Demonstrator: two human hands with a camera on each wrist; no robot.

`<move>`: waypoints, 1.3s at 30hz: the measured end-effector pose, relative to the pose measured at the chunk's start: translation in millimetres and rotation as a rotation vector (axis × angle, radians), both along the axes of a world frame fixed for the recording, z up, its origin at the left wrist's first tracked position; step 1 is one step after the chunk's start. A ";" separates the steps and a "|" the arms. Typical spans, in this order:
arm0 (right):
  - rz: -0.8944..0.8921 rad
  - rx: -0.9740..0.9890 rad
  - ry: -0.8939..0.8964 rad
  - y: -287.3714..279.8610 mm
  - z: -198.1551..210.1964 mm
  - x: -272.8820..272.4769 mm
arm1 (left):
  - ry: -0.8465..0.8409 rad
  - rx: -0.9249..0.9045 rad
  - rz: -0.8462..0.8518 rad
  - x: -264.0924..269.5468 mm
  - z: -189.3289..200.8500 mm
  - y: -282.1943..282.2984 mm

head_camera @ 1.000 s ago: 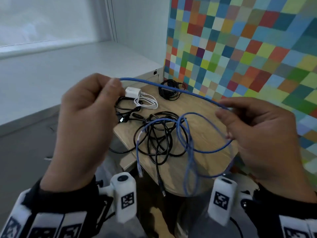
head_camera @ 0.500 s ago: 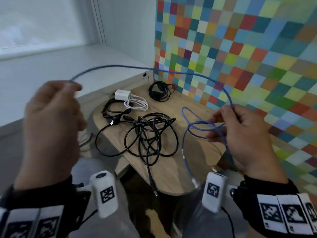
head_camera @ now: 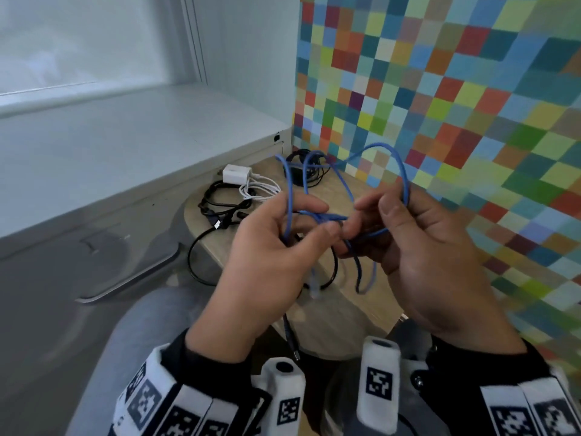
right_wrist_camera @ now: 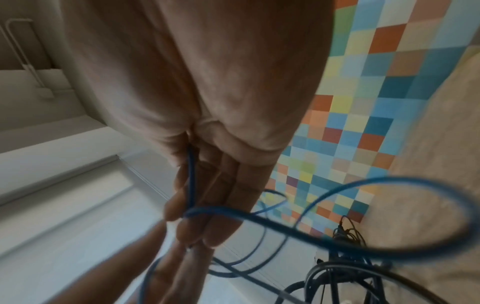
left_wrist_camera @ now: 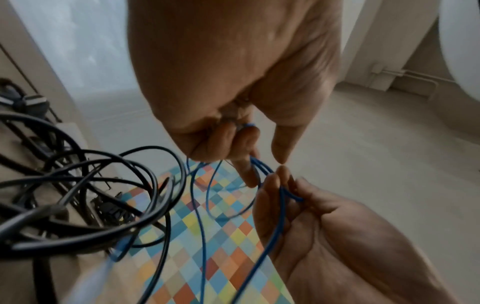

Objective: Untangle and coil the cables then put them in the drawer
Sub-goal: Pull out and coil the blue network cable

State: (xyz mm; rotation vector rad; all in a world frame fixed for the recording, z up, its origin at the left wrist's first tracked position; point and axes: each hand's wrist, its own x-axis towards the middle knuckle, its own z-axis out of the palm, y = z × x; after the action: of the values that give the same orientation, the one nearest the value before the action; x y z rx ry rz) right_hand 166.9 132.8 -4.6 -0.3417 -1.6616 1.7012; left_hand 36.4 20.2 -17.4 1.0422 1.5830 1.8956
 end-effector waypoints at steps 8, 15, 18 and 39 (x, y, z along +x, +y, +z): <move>-0.040 0.186 -0.181 -13.9 3.7 -6.5 | -0.018 0.110 0.020 7.6 -4.6 1.0; -0.176 0.246 -0.235 -12.6 8.3 -0.1 | 0.096 0.163 0.002 9.0 -1.5 -0.5; -0.332 0.267 -0.220 -3.6 5.2 4.3 | 0.119 0.204 0.101 1.4 1.5 -3.8; -0.571 -0.422 0.550 56.8 -0.9 44.6 | -0.438 0.337 0.536 -62.6 4.8 -24.7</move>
State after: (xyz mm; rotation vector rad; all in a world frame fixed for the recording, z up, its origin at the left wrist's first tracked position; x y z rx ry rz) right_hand 211.6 189.7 -5.4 -0.4444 -0.7120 1.5027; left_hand -26.2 -4.4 -12.6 0.2701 1.3944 2.5930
